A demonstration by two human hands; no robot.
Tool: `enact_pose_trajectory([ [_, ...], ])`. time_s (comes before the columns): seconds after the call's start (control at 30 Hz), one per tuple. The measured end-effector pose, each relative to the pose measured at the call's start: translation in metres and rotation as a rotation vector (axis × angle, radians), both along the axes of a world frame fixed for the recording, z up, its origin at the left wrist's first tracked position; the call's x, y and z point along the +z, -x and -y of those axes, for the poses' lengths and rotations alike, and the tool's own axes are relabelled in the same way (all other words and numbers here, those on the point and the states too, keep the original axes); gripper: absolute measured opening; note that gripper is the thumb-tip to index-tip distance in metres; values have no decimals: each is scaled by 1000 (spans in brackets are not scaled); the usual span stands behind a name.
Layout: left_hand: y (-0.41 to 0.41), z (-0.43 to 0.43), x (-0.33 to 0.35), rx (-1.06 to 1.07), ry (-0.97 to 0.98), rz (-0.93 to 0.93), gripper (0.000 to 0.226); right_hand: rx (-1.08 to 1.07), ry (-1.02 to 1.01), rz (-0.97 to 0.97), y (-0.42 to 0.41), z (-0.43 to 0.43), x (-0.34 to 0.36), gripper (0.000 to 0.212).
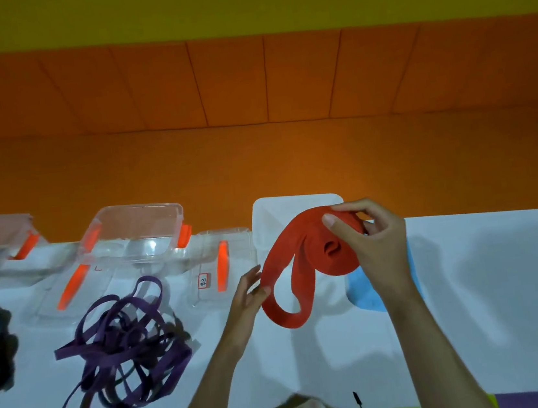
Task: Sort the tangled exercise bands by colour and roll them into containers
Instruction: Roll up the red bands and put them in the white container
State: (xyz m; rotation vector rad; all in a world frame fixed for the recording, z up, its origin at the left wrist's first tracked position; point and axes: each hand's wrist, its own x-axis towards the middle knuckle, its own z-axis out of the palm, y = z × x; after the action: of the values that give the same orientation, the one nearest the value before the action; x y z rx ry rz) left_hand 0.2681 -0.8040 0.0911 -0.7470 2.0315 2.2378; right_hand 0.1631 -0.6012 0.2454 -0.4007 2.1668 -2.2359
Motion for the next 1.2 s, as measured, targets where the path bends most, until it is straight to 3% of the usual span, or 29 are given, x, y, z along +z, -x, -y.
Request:
enact_pose_trajectory([
  [0.1,3,-15,-29,65,18,123,46,-10,14,-15,5,-7,2,20],
  [0.2,5,-25,-43,239,-110,181,21,-36,25,-23,9,-16,-1,19],
  [0.3,-2,-24,-40,288,-247,140,27,-97,14,-35,15,-27,-6,18],
  [0.5,-13,-25,-31,180,-496,81,33,-279,-40,9,29,-53,-30,18],
  [0.6,-22,-21,-37,241,-758,14,21,-354,-62,43,33,-62,-43,20],
  [0.67,-28,-17,-36,256,-812,-16,23,-386,-76,59,34,-67,-48,24],
  [0.8,-33,-14,-33,298,-771,13,40,-330,-49,43,31,-72,-46,26],
  [0.87,-35,-16,-35,262,-652,49,53,-261,-45,17,25,-69,-42,27],
  [1.0,-38,-18,-24,179,-426,79,53,-132,-7,-30,18,-65,-32,22],
  [1.1,-31,-22,7,105,-249,27,81,-36,5,-71,11,-63,-23,21],
  [1.2,-11,-39,59,-14,-22,-99,63,23,-42,-97,5,-62,-19,24],
])
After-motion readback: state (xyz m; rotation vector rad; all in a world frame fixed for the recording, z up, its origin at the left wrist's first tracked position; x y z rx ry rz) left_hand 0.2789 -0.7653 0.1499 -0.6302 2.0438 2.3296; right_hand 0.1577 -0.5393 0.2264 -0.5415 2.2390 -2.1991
